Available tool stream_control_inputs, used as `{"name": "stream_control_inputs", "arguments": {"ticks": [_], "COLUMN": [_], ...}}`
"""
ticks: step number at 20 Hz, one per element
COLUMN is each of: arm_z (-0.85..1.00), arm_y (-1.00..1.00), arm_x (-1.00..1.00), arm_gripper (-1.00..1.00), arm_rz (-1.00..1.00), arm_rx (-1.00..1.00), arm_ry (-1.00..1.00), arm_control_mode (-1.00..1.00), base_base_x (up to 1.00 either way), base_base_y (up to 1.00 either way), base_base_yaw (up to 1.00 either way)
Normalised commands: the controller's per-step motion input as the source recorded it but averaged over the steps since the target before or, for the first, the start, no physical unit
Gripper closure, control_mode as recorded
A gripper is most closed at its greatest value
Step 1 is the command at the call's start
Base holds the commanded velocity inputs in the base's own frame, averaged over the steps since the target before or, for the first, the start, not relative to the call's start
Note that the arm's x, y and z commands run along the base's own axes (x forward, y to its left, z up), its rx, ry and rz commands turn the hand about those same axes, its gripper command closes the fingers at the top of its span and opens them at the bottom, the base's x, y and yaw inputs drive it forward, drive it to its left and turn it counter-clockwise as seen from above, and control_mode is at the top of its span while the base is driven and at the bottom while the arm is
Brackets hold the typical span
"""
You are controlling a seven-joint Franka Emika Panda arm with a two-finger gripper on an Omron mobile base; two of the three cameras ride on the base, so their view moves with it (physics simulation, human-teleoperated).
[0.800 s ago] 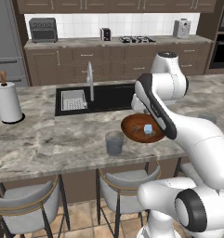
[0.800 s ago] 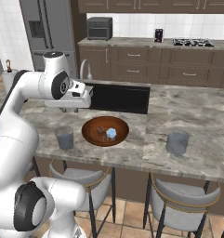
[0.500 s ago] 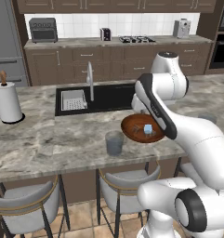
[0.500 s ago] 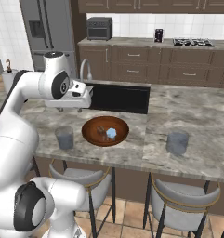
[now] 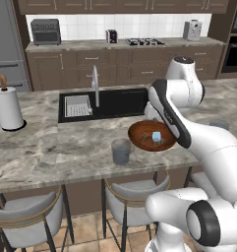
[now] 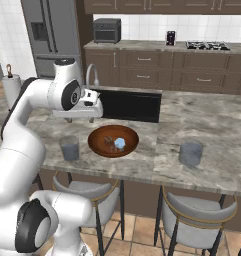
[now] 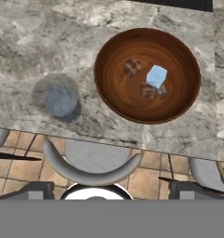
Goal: There are four ice cubes in the ice bowl. Place two ice cubes in each glass of water.
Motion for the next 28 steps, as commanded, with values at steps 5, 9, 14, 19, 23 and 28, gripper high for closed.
{"name": "stream_control_inputs", "arguments": {"ticks": [5,9,14,19,23,28], "arm_z": [-0.17,-0.22,-0.25,-0.22,-0.19,-0.14], "arm_y": [-0.20,-0.09,-0.01,-0.16,-0.26,-0.06], "arm_x": [0.00,0.00,0.00,0.00,0.00,0.02], "arm_gripper": [-1.00,-1.00,-1.00,-1.00,-1.00,-1.00], "arm_rz": [0.09,0.13,0.16,0.17,0.13,0.06], "arm_rx": [0.00,-0.01,-0.06,-0.03,0.00,0.00], "arm_ry": [0.00,0.00,0.00,0.01,0.00,0.03], "arm_control_mode": [-1.00,-1.00,-1.00,-1.00,-1.00,-1.00], "base_base_x": [0.00,0.00,0.00,0.00,0.00,0.00], "base_base_y": [0.00,0.00,0.00,0.00,0.00,0.00], "base_base_yaw": [0.00,0.00,0.00,0.00,0.00,0.00]}}
